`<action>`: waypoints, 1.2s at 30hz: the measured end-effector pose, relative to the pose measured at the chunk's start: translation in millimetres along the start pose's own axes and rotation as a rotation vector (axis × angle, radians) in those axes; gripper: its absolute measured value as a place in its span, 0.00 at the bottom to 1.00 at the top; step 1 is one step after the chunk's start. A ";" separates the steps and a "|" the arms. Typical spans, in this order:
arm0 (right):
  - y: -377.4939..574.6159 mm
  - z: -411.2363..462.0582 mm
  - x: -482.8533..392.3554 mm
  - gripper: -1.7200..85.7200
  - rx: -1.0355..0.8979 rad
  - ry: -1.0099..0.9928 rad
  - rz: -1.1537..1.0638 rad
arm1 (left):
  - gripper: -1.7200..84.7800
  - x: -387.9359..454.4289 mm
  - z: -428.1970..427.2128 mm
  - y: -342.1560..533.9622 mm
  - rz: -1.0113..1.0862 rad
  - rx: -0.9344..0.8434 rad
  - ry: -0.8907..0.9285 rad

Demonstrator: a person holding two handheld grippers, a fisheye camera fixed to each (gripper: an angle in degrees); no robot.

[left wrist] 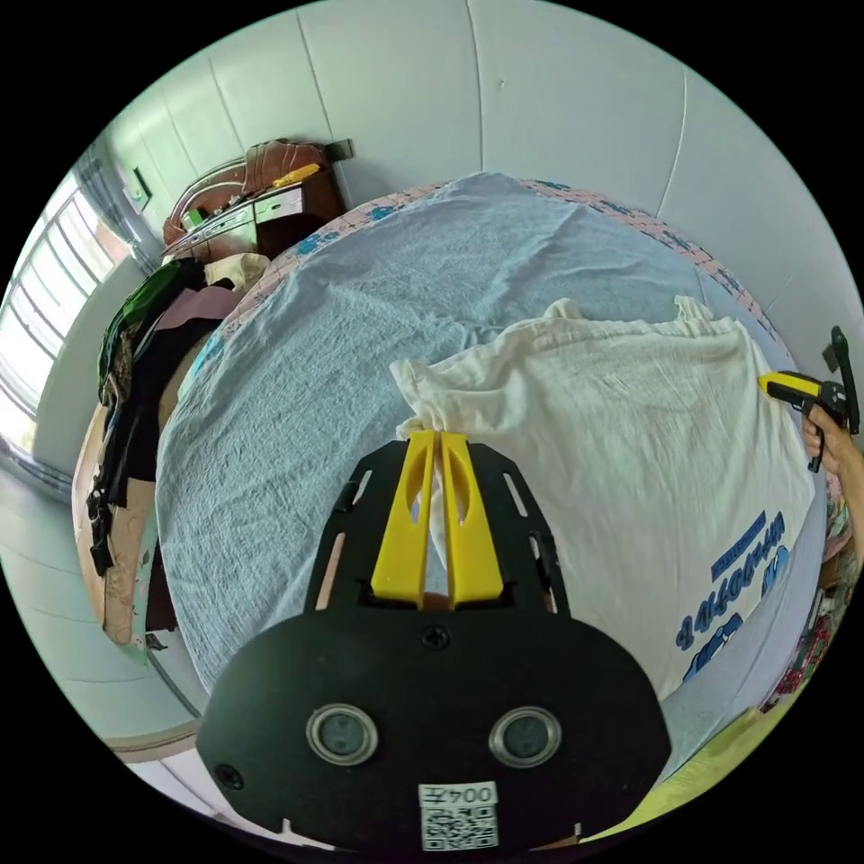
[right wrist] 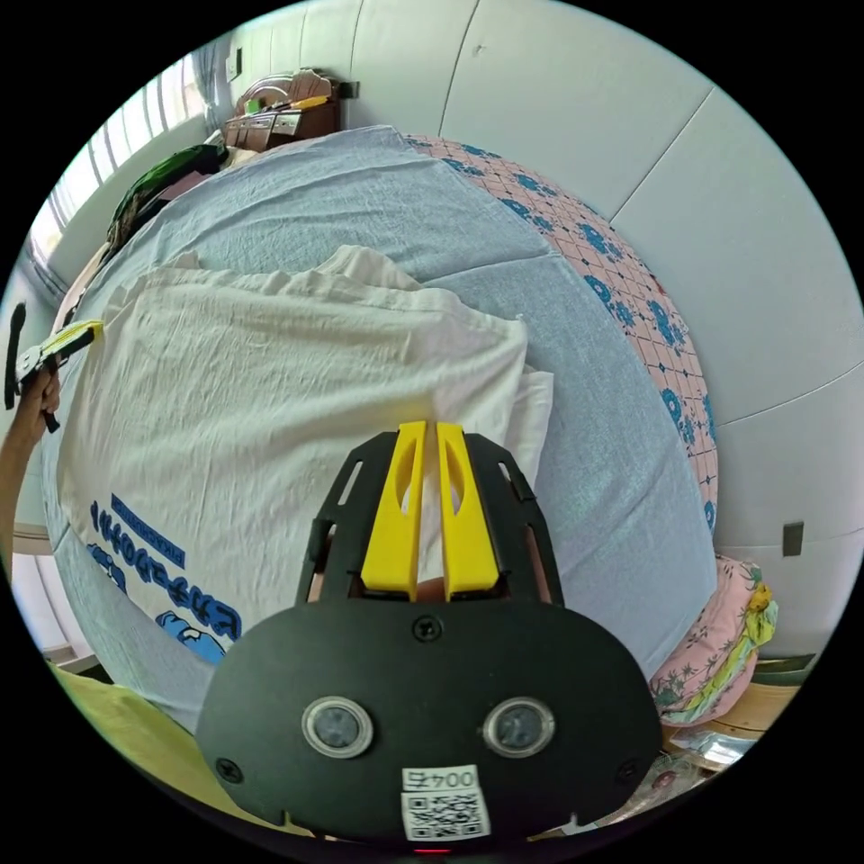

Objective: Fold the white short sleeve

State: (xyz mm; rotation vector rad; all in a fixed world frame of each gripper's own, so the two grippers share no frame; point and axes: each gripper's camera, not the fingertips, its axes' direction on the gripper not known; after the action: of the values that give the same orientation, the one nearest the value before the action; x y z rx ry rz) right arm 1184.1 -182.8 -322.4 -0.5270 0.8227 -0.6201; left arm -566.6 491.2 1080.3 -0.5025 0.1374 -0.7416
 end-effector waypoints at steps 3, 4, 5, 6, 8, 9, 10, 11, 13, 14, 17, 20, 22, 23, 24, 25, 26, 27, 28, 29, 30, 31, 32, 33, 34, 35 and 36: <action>-5.6 -6.0 4.4 0.07 -0.031 -0.041 0.054 | 0.04 -16.8 1.1 10.2 -0.095 -0.001 0.026; -6.5 -8.4 7.6 0.07 -0.037 -0.063 0.074 | 0.04 -22.9 7.1 14.3 -0.125 -0.019 0.059; -6.4 -10.9 9.6 0.07 -0.038 -0.079 0.083 | 0.04 -29.6 10.3 18.3 -0.164 -0.015 0.103; -6.2 -12.2 10.3 0.07 -0.037 -0.083 0.083 | 0.03 -33.3 10.4 20.1 -0.190 -0.009 0.126; -6.2 -17.7 10.7 0.07 -0.042 -0.087 0.070 | 0.03 -44.5 8.2 25.4 -0.281 0.000 0.193; -6.6 -19.1 10.8 0.07 -0.046 -0.088 0.068 | 0.03 -45.8 5.8 27.2 -0.302 0.011 0.195; -7.8 -22.0 11.3 0.07 -0.055 -0.089 0.066 | 0.03 -45.8 -1.6 30.7 -0.331 0.045 0.174; -9.1 -24.9 11.9 0.07 -0.066 -0.091 0.065 | 0.03 -42.1 -11.6 33.6 -0.336 0.087 0.121; -10.3 -29.4 12.5 0.07 -0.080 -0.090 0.060 | 0.03 -30.7 -23.7 35.1 -0.284 0.152 0.065; -10.3 -32.5 12.5 0.07 -0.085 -0.086 0.055 | 0.03 -21.1 -24.6 32.9 -0.224 0.164 0.068; -7.5 -40.9 13.8 0.06 -0.084 -0.079 0.052 | 0.02 5.0 -7.8 18.9 -0.035 0.105 0.127; -3.7 -49.6 16.4 0.06 -0.081 -0.074 0.050 | 0.02 10.9 25.1 3.0 -0.010 -0.068 0.067; -1.7 -54.8 21.4 0.06 -0.084 -0.090 0.069 | 0.02 1.1 22.8 1.1 -0.069 -0.056 0.098; 0.0 -58.3 26.3 0.06 -0.085 -0.109 0.088 | 0.02 -4.9 18.0 1.3 -0.116 -0.063 0.113; 1.1 -60.0 28.9 0.06 -0.085 -0.119 0.097 | 0.02 -7.4 12.8 3.2 -0.139 -0.044 0.115; 4.2 -63.5 34.2 0.06 -0.078 -0.139 0.115 | 0.02 -10.9 -0.5 9.8 -0.162 0.009 0.139; 8.4 -67.0 40.3 0.06 -0.066 -0.164 0.139 | 0.02 -12.6 -12.6 18.5 -0.169 0.040 0.164; 10.9 -68.8 43.9 0.06 -0.058 -0.183 0.151 | 0.02 -12.8 -17.7 23.7 -0.171 0.044 0.169; 16.5 -72.8 52.8 0.07 -0.044 -0.232 0.167 | 0.02 -12.1 -26.9 35.9 -0.172 0.042 0.169; 24.9 -79.1 63.9 0.07 -0.031 -0.293 0.181 | 0.02 -10.5 -37.1 51.9 -0.174 0.045 0.171; 31.2 -85.0 70.3 0.07 -0.005 -0.321 0.196 | 0.02 -9.3 -42.6 61.1 -0.173 0.050 0.175; 48.0 -101.2 84.6 0.07 0.078 -0.367 0.244 | 0.02 -5.5 -53.4 81.8 -0.171 0.059 0.193; 66.8 -115.8 99.7 0.08 0.123 -0.408 0.297 | 0.02 0.8 -63.7 105.2 -0.169 0.069 0.223; 77.1 -122.2 106.8 0.08 0.139 -0.431 0.321 | 0.02 5.3 -68.5 117.6 -0.165 0.076 0.241; 99.9 -134.0 119.2 0.08 0.167 -0.473 0.363 | 0.02 16.9 -76.3 142.1 -0.154 0.081 0.268; 124.5 -144.2 127.7 0.09 0.184 -0.499 0.390 | 0.02 31.7 -81.7 166.0 -0.134 0.070 0.269; 136.1 -148.3 130.1 0.09 0.184 -0.502 0.396 | 0.02 39.3 -83.6 177.2 -0.128 0.062 0.261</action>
State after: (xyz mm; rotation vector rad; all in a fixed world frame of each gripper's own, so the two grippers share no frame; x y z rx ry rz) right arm 1174.7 -204.1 -561.0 -0.3169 0.3702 -0.1780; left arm -453.8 543.0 923.7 -0.3560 0.3270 -0.9323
